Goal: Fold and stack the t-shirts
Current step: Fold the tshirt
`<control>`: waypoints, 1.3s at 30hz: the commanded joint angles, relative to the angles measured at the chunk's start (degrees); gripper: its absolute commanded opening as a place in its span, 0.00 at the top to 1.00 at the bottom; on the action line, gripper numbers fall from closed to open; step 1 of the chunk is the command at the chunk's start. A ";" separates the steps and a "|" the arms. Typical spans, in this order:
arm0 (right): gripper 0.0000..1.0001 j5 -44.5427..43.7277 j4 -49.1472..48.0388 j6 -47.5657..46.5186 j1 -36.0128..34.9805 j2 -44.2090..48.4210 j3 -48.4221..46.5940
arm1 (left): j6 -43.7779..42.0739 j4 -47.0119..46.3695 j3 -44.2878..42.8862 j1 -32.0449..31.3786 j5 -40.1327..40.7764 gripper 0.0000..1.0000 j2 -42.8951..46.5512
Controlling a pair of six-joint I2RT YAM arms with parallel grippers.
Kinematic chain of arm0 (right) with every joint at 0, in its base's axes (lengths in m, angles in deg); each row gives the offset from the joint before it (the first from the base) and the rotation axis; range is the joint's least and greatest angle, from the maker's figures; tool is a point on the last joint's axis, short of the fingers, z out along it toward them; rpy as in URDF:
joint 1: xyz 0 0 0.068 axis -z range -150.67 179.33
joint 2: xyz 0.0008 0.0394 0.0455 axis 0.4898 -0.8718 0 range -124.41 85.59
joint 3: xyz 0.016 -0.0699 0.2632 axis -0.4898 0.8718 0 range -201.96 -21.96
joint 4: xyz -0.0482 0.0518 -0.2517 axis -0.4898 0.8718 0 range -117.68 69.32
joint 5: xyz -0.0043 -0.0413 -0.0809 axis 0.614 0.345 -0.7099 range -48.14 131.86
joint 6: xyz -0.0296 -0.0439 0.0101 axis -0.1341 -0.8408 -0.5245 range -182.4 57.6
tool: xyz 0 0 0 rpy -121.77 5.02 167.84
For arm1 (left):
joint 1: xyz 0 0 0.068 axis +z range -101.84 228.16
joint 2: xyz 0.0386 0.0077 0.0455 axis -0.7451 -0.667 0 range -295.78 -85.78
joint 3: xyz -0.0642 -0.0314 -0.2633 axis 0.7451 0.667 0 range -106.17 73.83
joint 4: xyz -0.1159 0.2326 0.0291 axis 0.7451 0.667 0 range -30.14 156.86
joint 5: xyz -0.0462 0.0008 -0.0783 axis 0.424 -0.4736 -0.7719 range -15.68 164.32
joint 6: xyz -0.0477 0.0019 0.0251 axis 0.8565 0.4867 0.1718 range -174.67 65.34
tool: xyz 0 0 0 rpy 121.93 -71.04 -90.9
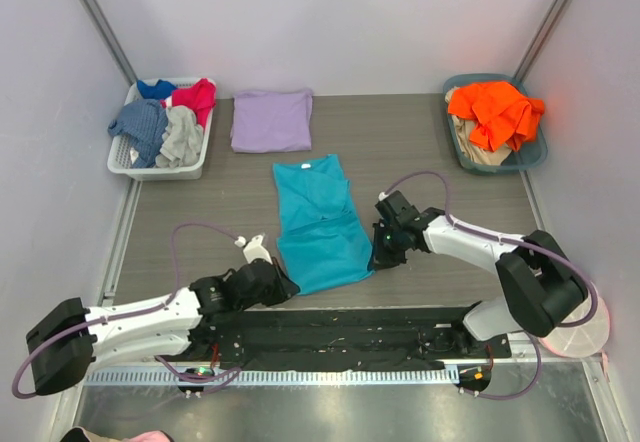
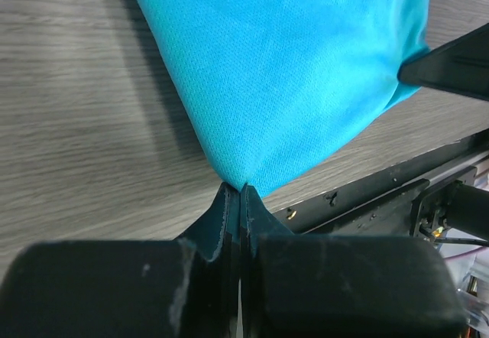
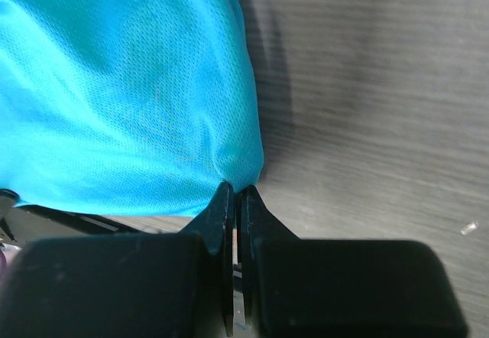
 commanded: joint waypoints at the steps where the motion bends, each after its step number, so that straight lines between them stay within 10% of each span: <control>1: 0.99 -1.58 -1.75 -2.89 0.00 -1.88 -3.39 | 1.30 5.42 0.44 -0.57 4.10 1.00 1.61; 16: 0.98 0.96 1.22 -5.44 0.00 -8.83 -20.61 | -8.62 18.44 -17.84 2.85 17.90 1.00 -5.51; 39: 0.99 3.69 6.32 -8.52 1.32 -26.58 -52.24 | -26.64 11.15 -31.45 27.55 5.07 1.00 -15.96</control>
